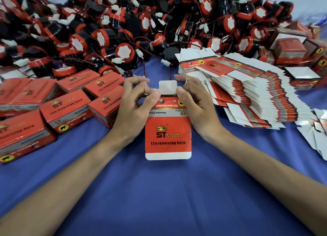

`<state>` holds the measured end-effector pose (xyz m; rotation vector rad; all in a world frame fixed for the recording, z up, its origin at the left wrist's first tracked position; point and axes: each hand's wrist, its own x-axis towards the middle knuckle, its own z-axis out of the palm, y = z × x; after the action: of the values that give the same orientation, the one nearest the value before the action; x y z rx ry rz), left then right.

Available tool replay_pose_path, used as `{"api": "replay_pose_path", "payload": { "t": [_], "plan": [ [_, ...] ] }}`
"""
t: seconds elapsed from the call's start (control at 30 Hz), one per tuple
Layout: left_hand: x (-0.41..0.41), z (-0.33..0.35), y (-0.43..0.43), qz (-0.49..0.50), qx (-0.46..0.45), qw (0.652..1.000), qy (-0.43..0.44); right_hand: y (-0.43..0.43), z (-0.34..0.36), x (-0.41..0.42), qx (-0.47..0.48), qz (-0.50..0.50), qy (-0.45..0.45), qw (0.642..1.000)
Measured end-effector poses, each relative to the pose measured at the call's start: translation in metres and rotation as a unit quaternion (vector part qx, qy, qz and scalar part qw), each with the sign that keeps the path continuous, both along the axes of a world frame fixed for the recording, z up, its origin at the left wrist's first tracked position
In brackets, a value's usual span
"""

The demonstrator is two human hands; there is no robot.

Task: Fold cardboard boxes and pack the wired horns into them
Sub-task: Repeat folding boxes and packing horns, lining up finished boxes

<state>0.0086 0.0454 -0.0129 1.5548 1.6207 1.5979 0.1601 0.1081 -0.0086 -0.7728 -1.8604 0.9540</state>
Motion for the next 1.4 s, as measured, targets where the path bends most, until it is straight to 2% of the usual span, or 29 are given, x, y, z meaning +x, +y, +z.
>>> {"api": "replay_pose_path", "payload": {
  "t": [0.17,0.3,0.43,0.53,0.73,0.97,1.4],
  "plan": [
    [0.0015,0.0013,-0.0017,0.035,0.008,0.999,0.014,-0.001,-0.0016,0.001,-0.019,0.002,-0.021,1.0],
    [0.002,0.0022,-0.0001,0.032,0.017,0.999,0.013,-0.0012,-0.003,-0.0008,-0.005,-0.012,0.016,1.0],
    [0.0015,0.0009,-0.0004,0.028,0.028,0.999,0.024,-0.0036,-0.0033,-0.0031,-0.034,-0.011,0.05,0.998],
    [0.0016,0.0014,-0.0014,0.01,0.048,0.998,0.031,-0.0049,-0.0022,-0.0034,0.0,-0.002,0.066,0.998],
    [0.0031,0.0037,-0.005,-0.014,0.053,0.998,-0.028,-0.0023,-0.0018,0.0,-0.032,0.013,0.063,0.997],
    [0.003,0.0013,-0.0012,-0.023,0.065,0.996,-0.057,-0.0032,-0.0025,-0.0036,-0.029,-0.027,0.036,0.999],
    [-0.0002,0.001,-0.0015,-0.052,0.07,0.988,-0.13,-0.0073,-0.0028,-0.0003,0.084,-0.063,0.032,0.994]
  ]
}}
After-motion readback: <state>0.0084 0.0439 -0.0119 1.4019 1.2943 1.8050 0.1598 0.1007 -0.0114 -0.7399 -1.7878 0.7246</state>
